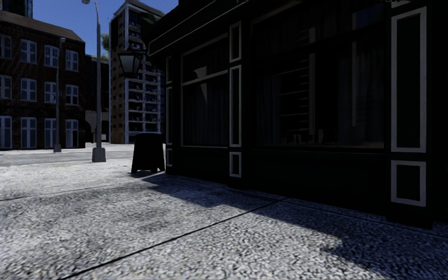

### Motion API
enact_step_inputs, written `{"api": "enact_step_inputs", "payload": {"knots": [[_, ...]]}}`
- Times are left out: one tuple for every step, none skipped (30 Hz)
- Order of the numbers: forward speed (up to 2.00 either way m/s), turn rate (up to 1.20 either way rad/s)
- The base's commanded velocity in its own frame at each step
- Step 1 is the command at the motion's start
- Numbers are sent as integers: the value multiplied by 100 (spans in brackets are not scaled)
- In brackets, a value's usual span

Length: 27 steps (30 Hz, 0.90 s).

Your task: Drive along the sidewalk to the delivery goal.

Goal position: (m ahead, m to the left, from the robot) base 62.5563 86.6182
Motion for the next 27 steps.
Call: {"api": "enact_step_inputs", "payload": {"knots": [[-70,74],[-60,58],[-60,58],[0,11],[0,0],[0,0],[0,0],[0,0],[0,0],[0,0],[0,0],[0,0],[0,0],[0,0],[0,0],[0,0],[0,0],[3,0],[3,0],[50,0],[98,7],[120,25],[132,37],[132,37],[137,42],[137,46],[138,48]]}}
